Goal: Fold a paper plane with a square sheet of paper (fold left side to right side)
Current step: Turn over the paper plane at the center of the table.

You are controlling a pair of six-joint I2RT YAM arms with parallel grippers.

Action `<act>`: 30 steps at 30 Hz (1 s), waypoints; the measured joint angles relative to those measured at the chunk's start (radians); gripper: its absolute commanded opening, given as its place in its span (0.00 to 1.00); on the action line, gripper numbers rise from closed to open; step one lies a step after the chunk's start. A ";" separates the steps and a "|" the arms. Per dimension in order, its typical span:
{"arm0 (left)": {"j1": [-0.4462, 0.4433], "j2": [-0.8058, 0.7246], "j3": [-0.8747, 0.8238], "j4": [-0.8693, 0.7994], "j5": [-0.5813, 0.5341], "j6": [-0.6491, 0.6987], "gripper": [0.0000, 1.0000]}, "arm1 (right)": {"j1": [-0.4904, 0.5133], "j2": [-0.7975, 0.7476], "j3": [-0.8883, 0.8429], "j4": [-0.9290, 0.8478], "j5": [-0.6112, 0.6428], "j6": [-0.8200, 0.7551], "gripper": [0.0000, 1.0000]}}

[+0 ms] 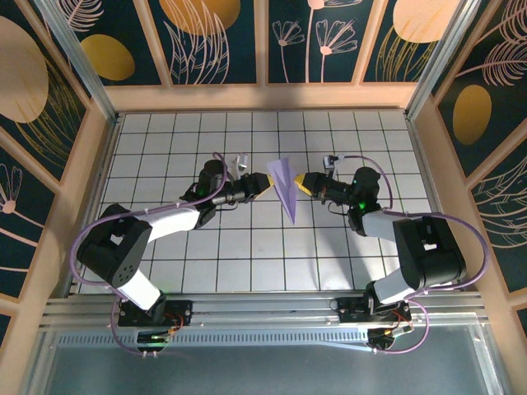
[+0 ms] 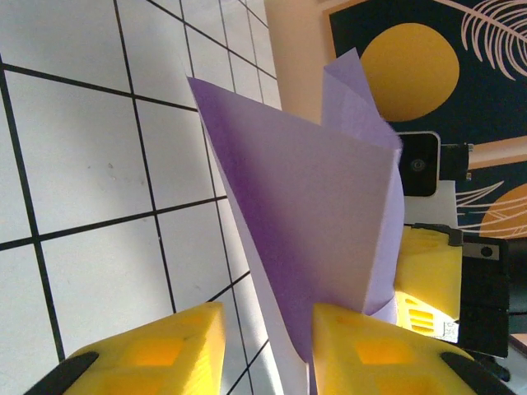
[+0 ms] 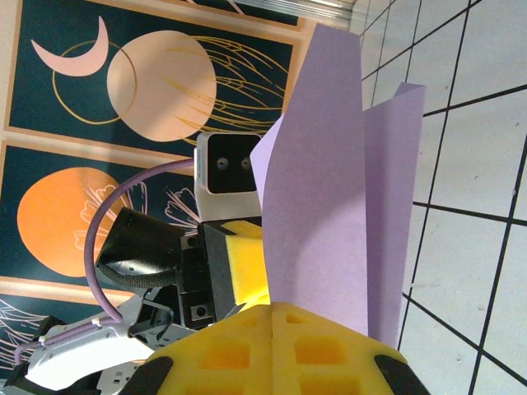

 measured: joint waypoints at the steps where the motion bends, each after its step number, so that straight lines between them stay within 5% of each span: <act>1: 0.000 0.000 0.000 0.000 0.000 -0.001 0.29 | 0.000 0.000 0.000 0.000 0.000 0.003 0.00; 11: -0.002 0.006 0.000 0.011 0.000 -0.003 0.25 | 0.010 0.002 0.000 0.012 0.001 0.009 0.00; 22: -0.006 0.011 0.000 0.030 -0.005 -0.005 0.06 | 0.031 0.031 0.000 0.027 0.020 0.026 0.00; 30: -0.006 0.011 0.000 -0.029 -0.037 0.000 0.00 | 0.028 0.031 0.000 -0.076 0.069 -0.049 0.39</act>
